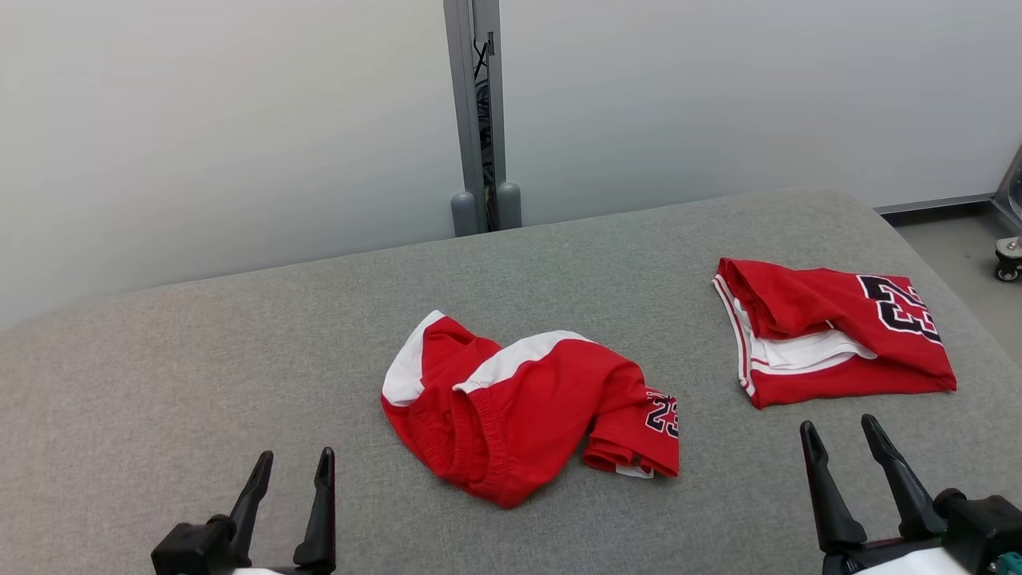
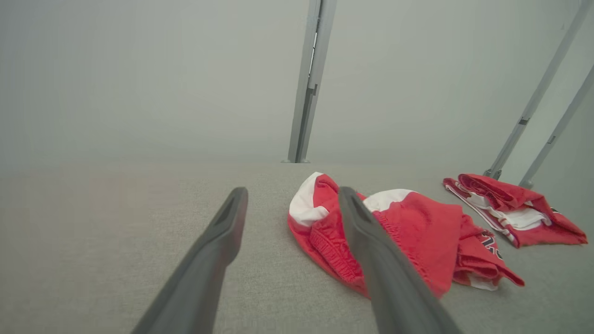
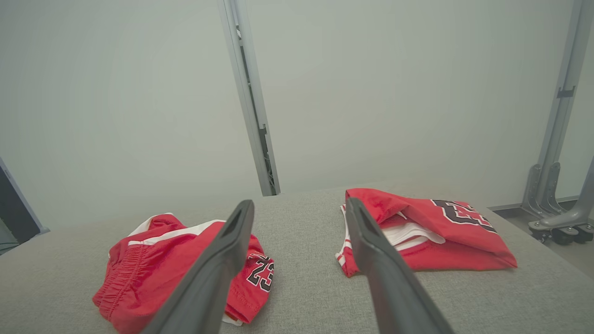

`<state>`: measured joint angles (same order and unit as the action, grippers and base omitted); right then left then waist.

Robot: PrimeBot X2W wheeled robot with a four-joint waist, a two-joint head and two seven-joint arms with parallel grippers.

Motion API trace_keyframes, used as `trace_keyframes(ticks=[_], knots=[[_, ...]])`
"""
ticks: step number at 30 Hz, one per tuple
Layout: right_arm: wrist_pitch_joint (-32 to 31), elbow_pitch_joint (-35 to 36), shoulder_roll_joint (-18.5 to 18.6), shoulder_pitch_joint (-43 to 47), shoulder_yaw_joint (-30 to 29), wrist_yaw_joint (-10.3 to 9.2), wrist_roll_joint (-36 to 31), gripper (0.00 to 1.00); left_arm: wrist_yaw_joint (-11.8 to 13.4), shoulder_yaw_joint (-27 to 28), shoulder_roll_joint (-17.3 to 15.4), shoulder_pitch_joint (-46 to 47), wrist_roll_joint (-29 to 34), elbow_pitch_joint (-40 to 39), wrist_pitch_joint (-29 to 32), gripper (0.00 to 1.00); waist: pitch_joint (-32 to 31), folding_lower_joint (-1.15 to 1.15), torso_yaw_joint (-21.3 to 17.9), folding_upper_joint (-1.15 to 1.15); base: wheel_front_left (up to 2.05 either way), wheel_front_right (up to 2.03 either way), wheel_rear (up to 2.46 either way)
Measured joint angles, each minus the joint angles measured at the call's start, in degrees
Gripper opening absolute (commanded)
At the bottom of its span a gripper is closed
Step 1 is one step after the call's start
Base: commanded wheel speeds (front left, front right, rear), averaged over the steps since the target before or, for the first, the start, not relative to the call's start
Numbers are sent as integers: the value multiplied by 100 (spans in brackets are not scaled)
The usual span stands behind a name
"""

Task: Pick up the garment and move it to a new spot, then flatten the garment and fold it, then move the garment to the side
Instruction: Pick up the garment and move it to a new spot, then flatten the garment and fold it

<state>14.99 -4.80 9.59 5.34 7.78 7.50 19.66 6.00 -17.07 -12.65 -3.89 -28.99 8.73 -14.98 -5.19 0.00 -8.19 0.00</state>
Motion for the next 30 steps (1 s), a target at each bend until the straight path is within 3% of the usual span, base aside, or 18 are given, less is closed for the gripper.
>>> trace_keyframes(ticks=[15, 25, 30], knots=[[0, 67, 26, 74, -2, 0, 33, 100, -378, 688, 512, -378, 586, 121, 0, 100, 3, 0, 277, 0, 0, 0, 0], [0, 66, 13, 75, 5, 0, 14, 100, -615, 865, 705, -366, 782, 243, -1, 100, 24, 0, 289, 0, 0, 0, 0], [1, 45, -7, 72, -1, 0, 14, 100, -933, 616, 827, -147, 703, 436, 0, 100, 91, 0, 299, 0, 0, 0, 0]])
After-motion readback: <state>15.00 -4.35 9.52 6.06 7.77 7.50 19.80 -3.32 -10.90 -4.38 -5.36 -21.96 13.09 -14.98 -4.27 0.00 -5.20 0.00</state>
